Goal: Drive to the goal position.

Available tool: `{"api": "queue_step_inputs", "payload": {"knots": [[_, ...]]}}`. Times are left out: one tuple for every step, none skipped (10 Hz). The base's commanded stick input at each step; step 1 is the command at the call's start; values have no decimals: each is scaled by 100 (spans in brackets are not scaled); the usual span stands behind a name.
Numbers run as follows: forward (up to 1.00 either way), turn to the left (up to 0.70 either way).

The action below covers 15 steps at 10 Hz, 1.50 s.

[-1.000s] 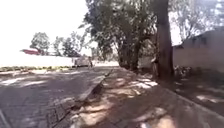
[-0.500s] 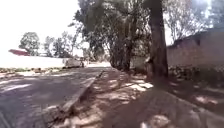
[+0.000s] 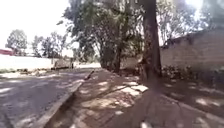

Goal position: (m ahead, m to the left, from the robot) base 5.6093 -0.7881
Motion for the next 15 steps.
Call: {"api": "queue_step_inputs", "payload": {"knots": [[70,0],[70,0],[70,0],[70,0],[70,0],[70,0],[70,0],[70,0],[70,0],[70,0],[70,0],[70,0],[70,0],[70,0],[70,0]]}}
